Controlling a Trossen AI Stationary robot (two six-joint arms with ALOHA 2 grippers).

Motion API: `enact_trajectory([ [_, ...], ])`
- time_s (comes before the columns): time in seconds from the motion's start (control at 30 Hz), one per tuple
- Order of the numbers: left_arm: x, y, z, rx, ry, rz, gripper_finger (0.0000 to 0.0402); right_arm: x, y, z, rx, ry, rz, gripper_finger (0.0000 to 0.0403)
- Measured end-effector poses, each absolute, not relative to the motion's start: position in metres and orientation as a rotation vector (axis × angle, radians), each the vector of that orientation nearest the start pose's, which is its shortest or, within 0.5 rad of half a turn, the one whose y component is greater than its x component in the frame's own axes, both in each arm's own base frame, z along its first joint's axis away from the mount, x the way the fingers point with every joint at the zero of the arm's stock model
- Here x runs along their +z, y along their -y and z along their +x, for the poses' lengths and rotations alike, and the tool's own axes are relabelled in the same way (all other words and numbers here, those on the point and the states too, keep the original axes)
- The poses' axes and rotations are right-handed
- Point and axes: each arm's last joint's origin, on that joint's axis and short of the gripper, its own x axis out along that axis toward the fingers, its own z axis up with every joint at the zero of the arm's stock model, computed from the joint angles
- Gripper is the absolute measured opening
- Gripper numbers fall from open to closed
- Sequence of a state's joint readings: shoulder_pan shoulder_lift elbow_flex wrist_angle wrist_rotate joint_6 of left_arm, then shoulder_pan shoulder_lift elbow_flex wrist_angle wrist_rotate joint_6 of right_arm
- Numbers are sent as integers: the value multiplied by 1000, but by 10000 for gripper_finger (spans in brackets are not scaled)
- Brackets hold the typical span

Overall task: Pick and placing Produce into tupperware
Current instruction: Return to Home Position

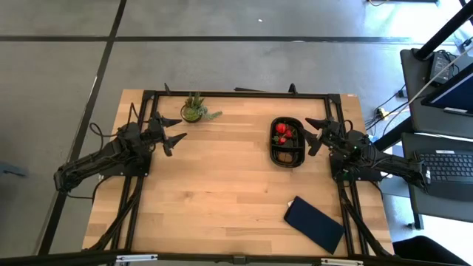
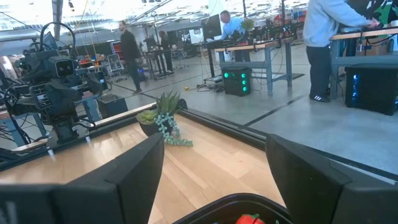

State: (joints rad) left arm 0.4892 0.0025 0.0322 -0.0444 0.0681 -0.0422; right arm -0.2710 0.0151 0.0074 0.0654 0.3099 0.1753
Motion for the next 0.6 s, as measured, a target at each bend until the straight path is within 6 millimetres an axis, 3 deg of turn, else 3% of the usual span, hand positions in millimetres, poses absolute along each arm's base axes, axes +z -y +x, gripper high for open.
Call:
enact_trajectory([
  [0.6,170,-43,85,422,-5,-46,292,171,34,91,-574,109,171,282],
])
